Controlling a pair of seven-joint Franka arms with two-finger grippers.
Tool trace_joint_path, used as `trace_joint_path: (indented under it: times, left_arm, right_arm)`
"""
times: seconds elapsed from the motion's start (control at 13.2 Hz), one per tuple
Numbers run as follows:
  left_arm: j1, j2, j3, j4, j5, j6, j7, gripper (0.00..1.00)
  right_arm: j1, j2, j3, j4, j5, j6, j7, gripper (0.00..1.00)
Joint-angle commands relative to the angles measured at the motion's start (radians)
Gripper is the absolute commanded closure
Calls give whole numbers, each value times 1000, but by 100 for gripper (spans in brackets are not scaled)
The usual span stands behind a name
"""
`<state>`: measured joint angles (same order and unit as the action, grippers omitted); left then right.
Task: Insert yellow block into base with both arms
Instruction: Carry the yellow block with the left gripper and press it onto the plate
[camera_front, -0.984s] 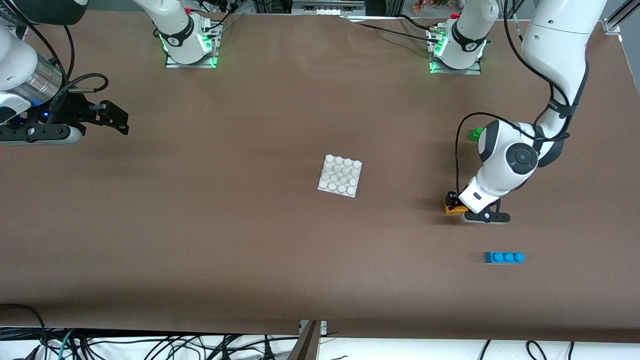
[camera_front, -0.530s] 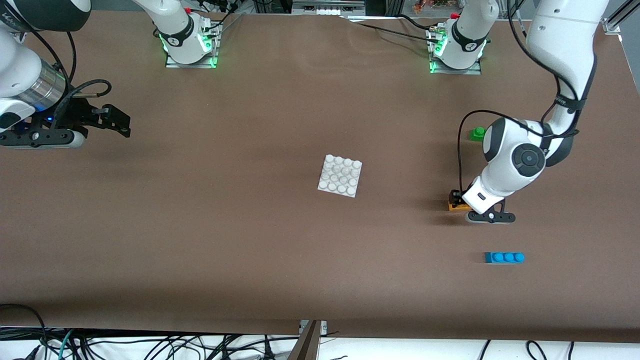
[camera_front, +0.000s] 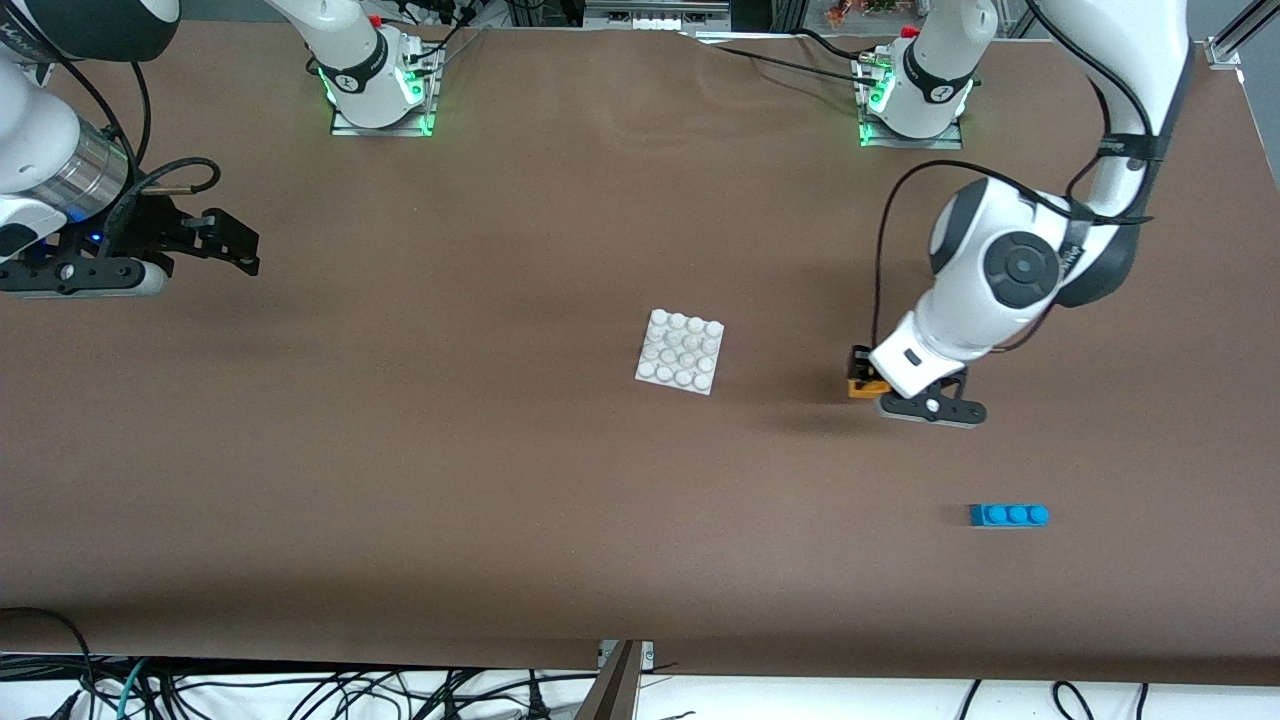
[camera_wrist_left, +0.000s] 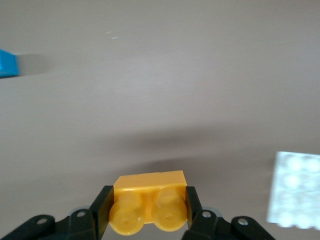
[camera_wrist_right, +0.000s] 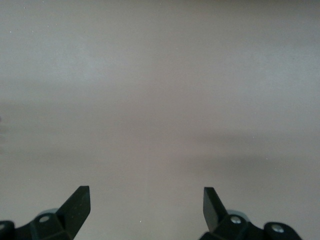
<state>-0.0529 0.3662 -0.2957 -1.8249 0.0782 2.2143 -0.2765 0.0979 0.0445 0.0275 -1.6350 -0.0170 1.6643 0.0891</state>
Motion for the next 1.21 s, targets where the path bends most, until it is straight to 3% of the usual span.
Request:
trace_joint_path:
  times: [0.0,0.15,0.45,0.61,0.83,1.14]
  left_arm:
    - [-115,59,-7,100,5,-30,-104,68]
    - [-215,118,-3,160,18,-28,-211,68]
    - [-364,255,6,266,17,-25,-228,68]
    - [-387,301,6,279,28,-18,-228,68]
    - [-395,318,0,270,149,-19,-227,68]
    - [-418,329,0,266,150,-25,-231,68]
  right_arm:
    - [-12,11,11,24,-1,-11,-9,0]
    - [-14,9,11,24,-1,0,-9,0]
    - [-14,9,11,24,0,8,-8,0]
    - [-14,9,11,24,0,8,-8,0]
    - [-15,9,9,24,0,9,-9,0]
    - [-15,9,9,24,0,20,-9,0]
